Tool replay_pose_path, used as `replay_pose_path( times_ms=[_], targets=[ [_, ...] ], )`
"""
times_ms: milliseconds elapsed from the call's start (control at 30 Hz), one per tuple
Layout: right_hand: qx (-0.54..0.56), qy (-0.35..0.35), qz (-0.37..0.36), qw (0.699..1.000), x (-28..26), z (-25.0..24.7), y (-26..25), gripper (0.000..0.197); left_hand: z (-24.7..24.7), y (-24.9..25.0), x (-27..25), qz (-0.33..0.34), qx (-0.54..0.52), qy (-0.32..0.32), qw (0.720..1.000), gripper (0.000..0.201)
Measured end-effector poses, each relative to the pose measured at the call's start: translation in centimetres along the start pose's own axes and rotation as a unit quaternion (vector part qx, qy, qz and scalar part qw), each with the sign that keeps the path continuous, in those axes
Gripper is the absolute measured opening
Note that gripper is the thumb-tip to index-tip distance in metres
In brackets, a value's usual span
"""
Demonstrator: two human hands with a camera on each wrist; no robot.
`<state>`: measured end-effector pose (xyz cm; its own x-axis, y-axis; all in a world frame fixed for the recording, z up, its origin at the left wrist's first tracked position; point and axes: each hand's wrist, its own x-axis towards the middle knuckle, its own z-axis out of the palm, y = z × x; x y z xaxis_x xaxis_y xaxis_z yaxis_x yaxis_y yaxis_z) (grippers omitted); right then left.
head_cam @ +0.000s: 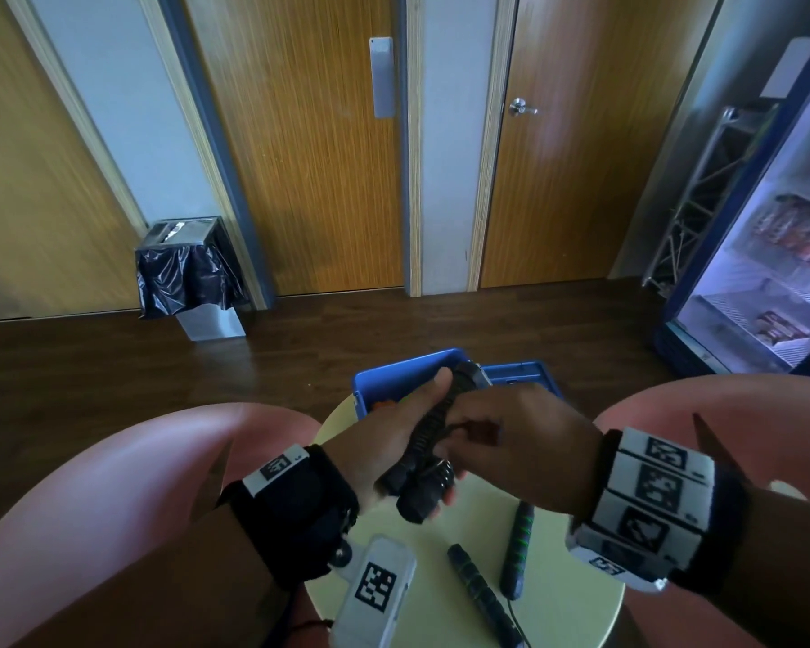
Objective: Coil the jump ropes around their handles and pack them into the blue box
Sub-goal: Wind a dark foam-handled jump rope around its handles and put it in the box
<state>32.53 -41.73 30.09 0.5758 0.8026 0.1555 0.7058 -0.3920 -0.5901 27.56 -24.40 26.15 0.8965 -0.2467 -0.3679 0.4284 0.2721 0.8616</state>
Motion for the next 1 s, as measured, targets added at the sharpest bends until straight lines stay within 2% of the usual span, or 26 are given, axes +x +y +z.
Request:
replay_pose_path(
  times_ms=[200, 233, 367, 433, 467, 567, 633, 733, 833, 1000],
  targets=[
    [-0.019, 0.084, 0.04, 0.995, 0.3, 1.7, 0.8, 0.003, -0.2, 1.0, 0.7, -0.035, 0.006, 0.023, 0.999, 0.064],
    [-0.03, 0.09, 0.06, 0.994, 0.7, 1.8, 0.9, 0.008, 0.1, 1.1, 0.8, -0.037, 0.013, 0.027, 0.999, 0.064],
    [-0.033, 0.074, 0.189, 0.979, 1.8, 0.7, 1.7, 0.068, 0.4, 0.9, 0.9, -0.034, 0.058, 0.046, 0.997, 0.077],
    [-0.027, 0.039, 0.203, 0.978, 2.1, 0.1, 1.9, 0.102, 0.2, 0.7, 0.8, -0.031, 0.074, 0.041, 0.996, 0.083],
    [-0.025, 0.01, 0.19, 0.981, 2.3, -0.1, 2.1, 0.101, 0.2, 0.7, 0.7, -0.028, 0.083, 0.03, 0.996, 0.078],
    [-0.024, -0.071, 0.156, 0.985, 2.9, 0.0, 2.4, 0.055, 0.4, 0.9, 0.2, -0.013, 0.12, -0.011, 0.993, 0.048],
    [-0.061, -0.094, 0.146, 0.983, 3.0, 0.2, 2.5, 0.042, 0.3, 0.7, -0.1, -0.018, 0.128, -0.023, 0.991, 0.036],
    [-0.104, -0.088, 0.135, 0.982, 2.9, 0.6, 2.4, 0.035, -0.1, 0.2, -0.5, -0.03, 0.131, -0.053, 0.99, 0.032],
    [-0.093, -0.087, 0.133, 0.983, 2.6, 0.8, 2.0, 0.034, -0.5, -0.1, -0.9, -0.036, 0.128, -0.075, 0.988, 0.024],
    [-0.076, -0.126, 0.137, 0.98, 2.6, 0.8, 1.7, 0.034, -1.3, -0.8, -1.0, -0.052, 0.125, -0.083, 0.987, 0.046]
  ],
)
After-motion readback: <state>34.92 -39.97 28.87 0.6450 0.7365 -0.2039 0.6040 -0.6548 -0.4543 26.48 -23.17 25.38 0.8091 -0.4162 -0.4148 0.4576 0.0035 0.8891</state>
